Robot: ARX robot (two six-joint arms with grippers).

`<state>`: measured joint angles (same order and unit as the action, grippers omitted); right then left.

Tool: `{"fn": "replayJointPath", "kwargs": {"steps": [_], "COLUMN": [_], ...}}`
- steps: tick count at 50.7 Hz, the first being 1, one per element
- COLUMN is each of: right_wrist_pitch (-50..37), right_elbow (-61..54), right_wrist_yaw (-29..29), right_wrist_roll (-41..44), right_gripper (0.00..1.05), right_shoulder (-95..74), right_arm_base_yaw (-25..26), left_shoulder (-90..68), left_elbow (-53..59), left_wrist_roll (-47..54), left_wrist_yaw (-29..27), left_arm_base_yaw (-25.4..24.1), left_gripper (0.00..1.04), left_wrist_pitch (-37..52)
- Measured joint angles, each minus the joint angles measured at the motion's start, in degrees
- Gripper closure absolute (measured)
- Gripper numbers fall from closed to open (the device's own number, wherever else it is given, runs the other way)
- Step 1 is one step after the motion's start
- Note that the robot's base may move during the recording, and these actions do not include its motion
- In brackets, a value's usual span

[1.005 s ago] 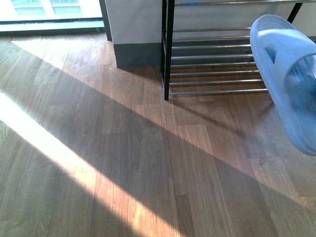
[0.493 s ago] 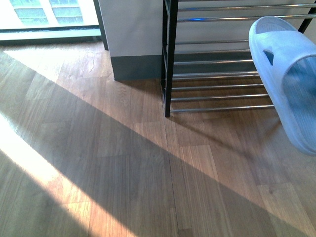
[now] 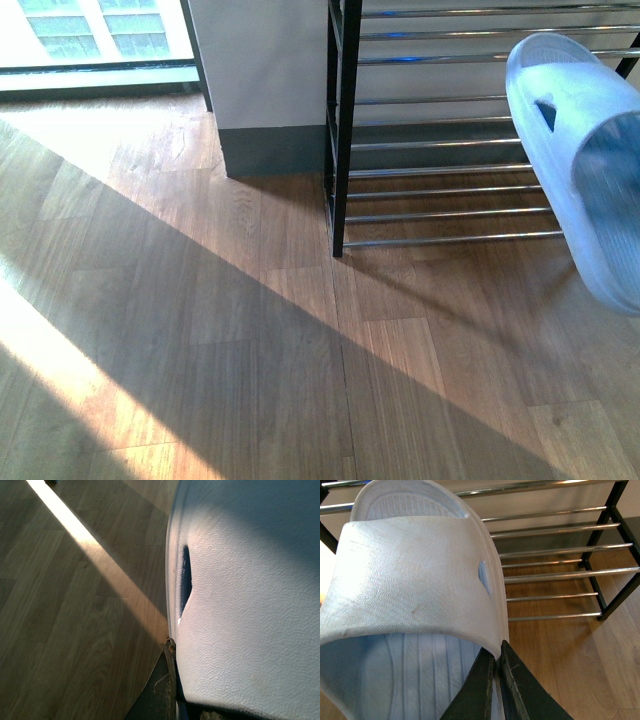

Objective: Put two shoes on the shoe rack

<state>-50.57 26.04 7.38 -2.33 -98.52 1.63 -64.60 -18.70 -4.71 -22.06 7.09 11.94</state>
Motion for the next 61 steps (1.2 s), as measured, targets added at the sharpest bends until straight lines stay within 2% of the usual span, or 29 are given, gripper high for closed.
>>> {"fn": "replayJointPath", "kwargs": {"steps": [58,59,61], "right_wrist_pitch": [-0.02,-0.39,-8.11], "right_elbow": [0.0,0.0,-0.42], "right_wrist_yaw": [0.0,0.7,8.44], "right_wrist_roll": [0.07,-0.02,-0.04], "right_gripper": [1.03,1.03,1.03], "right_shoulder": [-0.07,-0.11,-2.25], "right_arm_base_yaw": [0.0,0.09,0.92], "left_shoulder": [0.0,0.0,0.0], "left_elbow": [0.04,0.04,0.04], "left_wrist_roll": [0.13,0.13,0.13], "left_wrist_yaw": [-0.02,-0.02,-0.02], "left_arm_base_yaw": [0.0,0.0,0.0], "left_gripper": [1.03,1.03,1.03], "left_wrist_pitch": [-0.02,-0.02,-0.02]}}
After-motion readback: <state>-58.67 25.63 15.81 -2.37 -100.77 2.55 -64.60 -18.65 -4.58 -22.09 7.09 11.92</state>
